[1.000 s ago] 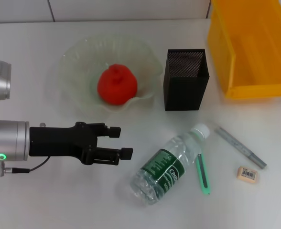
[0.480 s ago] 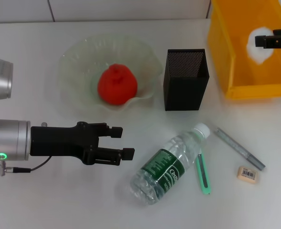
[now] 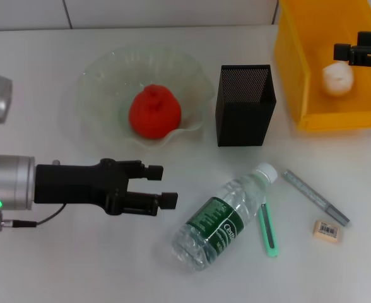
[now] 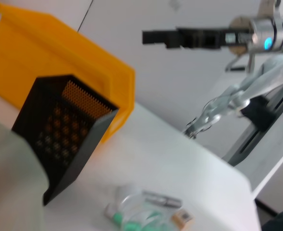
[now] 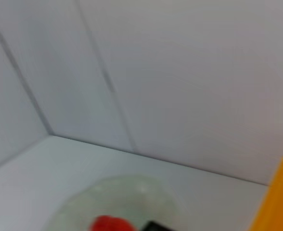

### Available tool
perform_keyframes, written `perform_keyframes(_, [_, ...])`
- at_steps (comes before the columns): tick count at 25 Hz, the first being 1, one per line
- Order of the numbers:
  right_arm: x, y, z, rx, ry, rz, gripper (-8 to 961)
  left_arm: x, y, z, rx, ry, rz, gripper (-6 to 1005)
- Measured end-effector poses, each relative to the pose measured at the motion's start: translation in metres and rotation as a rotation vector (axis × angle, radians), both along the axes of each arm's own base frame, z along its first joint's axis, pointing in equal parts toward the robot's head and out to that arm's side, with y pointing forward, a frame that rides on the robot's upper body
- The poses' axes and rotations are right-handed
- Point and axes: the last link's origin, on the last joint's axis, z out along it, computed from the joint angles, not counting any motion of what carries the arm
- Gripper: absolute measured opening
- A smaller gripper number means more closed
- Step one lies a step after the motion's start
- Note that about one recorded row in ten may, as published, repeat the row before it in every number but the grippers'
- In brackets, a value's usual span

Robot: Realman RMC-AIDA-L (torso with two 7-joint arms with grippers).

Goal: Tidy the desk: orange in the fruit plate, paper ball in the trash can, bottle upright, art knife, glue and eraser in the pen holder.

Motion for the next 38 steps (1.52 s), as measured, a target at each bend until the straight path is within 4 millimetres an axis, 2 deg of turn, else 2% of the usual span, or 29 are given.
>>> perform_keyframes(2, [0.001, -0.016, 0.005, -0.028, 0.044, 0.056, 752, 0.013, 0.0, 0.02, -0.044, -0.083, 0.019, 843])
perform_keyframes(4, [0.003, -0.035, 0.005, -0.086, 0.071, 0.113, 752, 0.013, 0.0, 0.02, -0.044, -0.083, 0.019, 843])
perform_keyframes(5, [0.005, -0.046, 0.003, -0.125, 0.078, 0.146, 752, 0.019, 0.003, 0.032, -0.041, -0.094, 0.013, 843])
perform_keyframes(9, [0.022, -0.087, -0.012, -0.255, 0.14, 0.254, 751, 0.028, 0.011, 0.045, -0.037, -0.067, 0.04, 843])
perform_keyframes(10, [0.035, -0.104, -0.022, -0.261, 0.206, 0.287, 751, 0.039, 0.021, 0.052, -0.046, -0.039, 0.06, 843])
perform_keyframes(11, [0.035, -0.104, -0.022, -0.261, 0.206, 0.287, 751, 0.042, 0.023, 0.053, -0.049, -0.032, 0.06, 843])
perform_keyframes(12, [0.051, -0.12, -0.031, -0.22, 0.272, 0.316, 751, 0.054, 0.032, 0.054, -0.06, 0.007, 0.059, 843])
perform_keyframes(13, [0.051, -0.12, -0.031, -0.22, 0.272, 0.316, 751, 0.054, 0.032, 0.054, -0.06, 0.007, 0.059, 843])
perform_keyframes(17, [0.084, -0.152, -0.04, -0.151, 0.36, 0.295, 752, 0.08, 0.046, 0.048, -0.076, 0.133, 0.032, 842])
perform_keyframes(18, [0.084, -0.152, -0.04, -0.151, 0.36, 0.295, 752, 0.08, 0.046, 0.048, -0.076, 0.133, 0.032, 842])
perform_keyframes(19, [0.089, -0.157, -0.041, -0.173, 0.359, 0.274, 752, 0.096, 0.051, 0.042, -0.083, 0.208, 0.006, 842])
perform_keyframes(23, [0.101, -0.169, -0.047, -0.293, 0.313, 0.195, 752, 0.13, 0.058, 0.022, -0.094, 0.321, -0.062, 842])
perform_keyframes(26, [0.109, -0.171, -0.049, -0.354, 0.269, 0.133, 751, 0.15, 0.063, 0.003, -0.096, 0.416, -0.086, 842])
perform_keyframes(27, [0.115, -0.171, -0.047, -0.352, 0.245, 0.094, 751, 0.157, 0.066, -0.008, -0.088, 0.478, -0.101, 842])
perform_keyframes(28, [0.116, -0.17, -0.046, -0.344, 0.241, 0.087, 751, 0.157, 0.066, -0.008, -0.088, 0.478, -0.101, 842])
perform_keyframes(32, [0.121, -0.168, -0.035, -0.273, 0.231, 0.065, 752, 0.177, 0.071, -0.032, -0.046, 0.578, -0.122, 842])
perform_keyframes(38, [0.127, -0.166, -0.027, -0.193, 0.219, 0.04, 752, 0.185, 0.072, -0.042, -0.03, 0.587, -0.046, 842])
